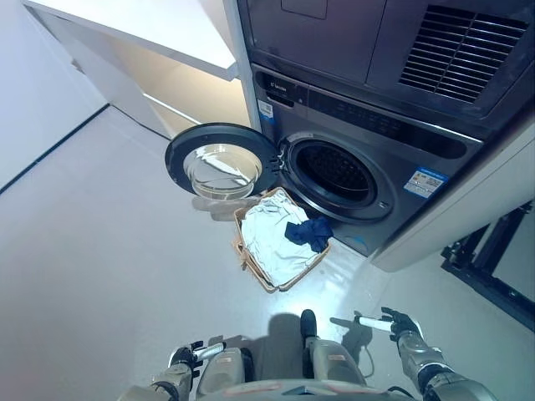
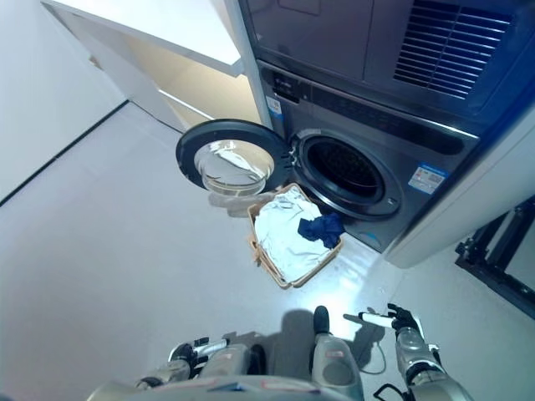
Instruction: Put the clothes in the basket into the washing machine.
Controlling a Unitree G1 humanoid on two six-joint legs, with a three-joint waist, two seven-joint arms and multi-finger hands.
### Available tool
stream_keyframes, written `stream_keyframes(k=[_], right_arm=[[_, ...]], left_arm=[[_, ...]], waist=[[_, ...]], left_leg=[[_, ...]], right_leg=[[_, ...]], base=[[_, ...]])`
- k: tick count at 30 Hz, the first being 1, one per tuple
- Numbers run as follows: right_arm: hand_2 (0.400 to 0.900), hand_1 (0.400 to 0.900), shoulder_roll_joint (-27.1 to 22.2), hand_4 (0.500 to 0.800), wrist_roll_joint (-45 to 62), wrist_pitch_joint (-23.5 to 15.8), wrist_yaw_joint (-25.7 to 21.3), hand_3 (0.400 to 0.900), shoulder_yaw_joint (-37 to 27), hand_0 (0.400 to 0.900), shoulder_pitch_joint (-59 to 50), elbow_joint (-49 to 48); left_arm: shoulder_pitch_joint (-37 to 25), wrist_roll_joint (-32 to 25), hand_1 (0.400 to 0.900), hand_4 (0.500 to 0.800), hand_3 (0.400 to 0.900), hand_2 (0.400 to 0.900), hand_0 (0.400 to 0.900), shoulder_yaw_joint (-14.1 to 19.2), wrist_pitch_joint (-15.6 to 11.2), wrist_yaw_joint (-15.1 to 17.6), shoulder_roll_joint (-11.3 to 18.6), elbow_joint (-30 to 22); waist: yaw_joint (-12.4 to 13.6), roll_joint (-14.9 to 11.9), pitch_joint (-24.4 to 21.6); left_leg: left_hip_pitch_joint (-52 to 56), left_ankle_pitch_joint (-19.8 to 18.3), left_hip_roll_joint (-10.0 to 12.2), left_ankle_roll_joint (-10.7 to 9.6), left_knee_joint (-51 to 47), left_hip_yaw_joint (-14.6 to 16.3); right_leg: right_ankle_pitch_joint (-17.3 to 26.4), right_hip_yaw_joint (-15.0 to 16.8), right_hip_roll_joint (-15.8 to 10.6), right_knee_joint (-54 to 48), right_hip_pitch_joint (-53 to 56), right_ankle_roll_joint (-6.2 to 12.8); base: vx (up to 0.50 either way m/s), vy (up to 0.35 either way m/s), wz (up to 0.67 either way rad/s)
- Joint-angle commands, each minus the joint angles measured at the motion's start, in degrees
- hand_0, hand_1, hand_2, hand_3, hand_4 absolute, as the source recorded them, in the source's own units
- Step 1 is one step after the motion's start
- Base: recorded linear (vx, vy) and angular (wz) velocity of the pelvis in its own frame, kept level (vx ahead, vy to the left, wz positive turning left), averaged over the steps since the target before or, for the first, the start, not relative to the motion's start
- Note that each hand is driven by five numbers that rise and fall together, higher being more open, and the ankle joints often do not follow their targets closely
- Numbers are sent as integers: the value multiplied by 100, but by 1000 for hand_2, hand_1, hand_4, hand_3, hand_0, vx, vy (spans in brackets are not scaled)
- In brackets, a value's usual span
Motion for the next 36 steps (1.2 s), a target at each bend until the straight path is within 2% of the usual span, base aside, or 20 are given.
stream_keyframes(k=[1, 2, 3, 5, 6, 7, 11, 13, 16, 18, 19, 20, 21, 23, 25, 27, 29, 30, 32, 36], right_arm=[[900, 900, -349, 800, -46, 2, -184, 900, 285, 900, 187, -32], [900, 900, -349, 800, -46, 2, -184, 900, 285, 900, 189, -32], [900, 900, -331, 800, -100, 13, -170, 900, 309, 900, 221, 25], [900, 900, -329, 800, -202, 19, -165, 900, 353, 900, 259, 72], [900, 900, -329, 800, -202, 18, -165, 900, 353, 900, 260, 72], [900, 900, -311, 800, -267, 31, -190, 900, 367, 900, 296, 118], [900, 900, -209, 800, -301, 11, -201, 900, 406, 900, 318, 178], [900, 900, -151, 800, -331, 23, -150, 900, 419, 900, 307, 233], [900, 900, -27, 800, -222, 9, -137, 900, 349, 900, 326, 238], [900, 900, 99, 800, -90, -18, -88, 900, 318, 900, 333, 149], [900, 900, 99, 800, -90, -18, -88, 900, 318, 900, 333, 149], [900, 900, 133, 800, -60, -41, -84, 900, 398, 900, 195, 48], [900, 900, 169, 800, -66, -66, -105, 900, 475, 900, 106, -28], [900, 900, 222, 800, -32, -74, -132, 900, 523, 900, 80, -173], [900, 900, 225, 800, -25, -89, -172, 900, 588, 900, 51, -313], [900, 900, 192, 800, -73, -104, -240, 900, 673, 900, -44, -475], [900, 900, 128, 800, -194, -129, -325, 900, 780, 900, -118, -771], [900, 900, 69, 800, -289, -141, -360, 900, 862, 900, -169, -935], [900, 900, -24, 800, -393, -130, -423, 900, 953, 900, -253, -1201], [900, 900, -290, 800, -676, -105, -569, 900, 1115, 900, -540, -1444]], left_arm=[[458, 54, 900, 800, 900, 900, 900, -141, 26, 67, 225, -383], [459, 54, 900, 800, 900, 900, 900, -141, 26, 67, 225, -384], [524, 77, 900, 800, 900, 900, 900, -136, 31, 66, 221, -378], [566, 117, 900, 800, 900, 900, 900, -162, 26, 62, 212, -391], [567, 117, 900, 800, 900, 900, 900, -162, 26, 62, 212, -392], [579, 164, 900, 800, 900, 900, 900, -179, 28, 75, 188, -379], [614, 214, 900, 800, 900, 900, 900, -165, 23, 125, 214, -329], [644, 215, 900, 800, 900, 900, 900, -104, 30, 123, 240, -287], [706, 194, 900, 800, 900, 900, 900, -18, 46, 113, 325, -306], [635, 201, 900, 800, 900, 900, 900, 15, 49, 105, 446, -328], [635, 201, 900, 800, 900, 900, 900, 15, 49, 105, 445, -328], [476, 148, 900, 800, 900, 900, 900, 23, 56, 129, 595, -394], [384, 104, 900, 800, 900, 900, 900, 4, 47, 175, 660, -426], [310, 41, 900, 800, 900, 900, 900, 26, 38, 207, 739, -470], [242, -13, 900, 800, 900, 900, 900, 18, 31, 229, 783, -516], [154, -13, 900, 800, 900, 900, 900, -9, 13, 271, 796, -519], [88, 0, 900, 800, 900, 900, 900, -17, -2, 347, 820, -523], [46, -11, 900, 800, 900, 900, 900, -23, -26, 390, 845, -544], [37, -22, 900, 800, 900, 900, 900, -5, -50, 462, 860, -568], [104, -138, 900, 800, 900, 900, 900, 53, -49, 529, 855, -561]], waist=[[1, 142, 271], [-9, 140, 282], [20, 152, 217], [60, 183, 192], [51, 177, 209], [109, 255, 157], [171, 202, 110], [222, 159, 42], [291, -30, -82], [312, -215, -35], [316, -211, -48], [321, -290, 160], [298, -341, 277], [280, -350, 386], [285, -348, 446], [303, -353, 532], [272, -388, 628], [271, -403, 681], [284, -455, 767], [387, -406, 823]], left_leg=[[-511, 478, -523, 961, 358, 708], [-493, 480, -529, 962, 349, 701], [-571, 368, -653, 1027, -415, 670], [-471, 385, -739, 1085, -1384, 527], [-434, 399, -751, 1086, -1416, 523], [-412, 828, -779, 1031, -2408, 310], [-538, 1183, -712, 883, -3232, 196], [-463, 1249, -665, 890, -3106, 246], [-538, 966, -765, 1136, -2669, 350], [-500, 713, -814, 1330, -2457, 483], [-518, 715, -808, 1328, -2454, 485], [-497, 550, -799, 1445, -2346, 584], [-463, 503, -800, 1484, -2330, 667], [-359, 405, -801, 1525, -2362, 724], [-318, 366, -801, 1520, -2366, 721], [-339, 342, -804, 1503, -2362, 710], [-427, 297, -810, 1493, -2224, 633], [-519, 276, -813, 1491, -2120, 584], [-737, 228, -795, 1478, -1829, 526], [-1083, 258, -763, 1407, -1636, 394]], right_leg=[[-582, 464, -3, 499, -260, 370], [-586, 456, -9, 494, -240, 372], [-604, 423, -7, 415, -55, 410], [-618, 366, 16, 310, 109, 454], [-621, 361, 7, 301, 138, 457], [-625, 278, 93, 184, 292, 485], [-710, 306, 180, -37, 683, 506], [-827, 432, 177, -137, 960, 541], [-984, 517, -3, -36, 1155, 682], [-1077, 534, -115, 746, 912, 804], [-1075, 538, -109, 754, 890, 802], [-916, 491, -199, 1785, 204, 931], [-802, 447, -245, 2070, -47, 1005], [-792, 386, -299, 2299, -387, 945], [-810, 376, -214, 1936, -578, 857], [-604, 388, -186, 1240, -747, 826], [-331, 553, -187, 781, -851, 881], [-234, 668, -178, 745, -960, 897], [-229, 676, -217, 780, -983, 865], [-314, 544, -155, 1006, -1239, 752]], base=[[160, -109, 10], [268, -104, 5], [272, -64, 3], [267, -34, 4], [270, 28, 8], [279, 40, 14], [346, 111, -9], [424, 247, -51], [456, 315, -50], [287, 222, -31], [150, 235, -31], [95, 241, -32], [136, 304, -36], [122, 178, -19], [107, 83, -4], [57, -19, 14], [14, -106, 31], [-6, -164, 34], [-24, -202, 27], [-7, -229, 23]])
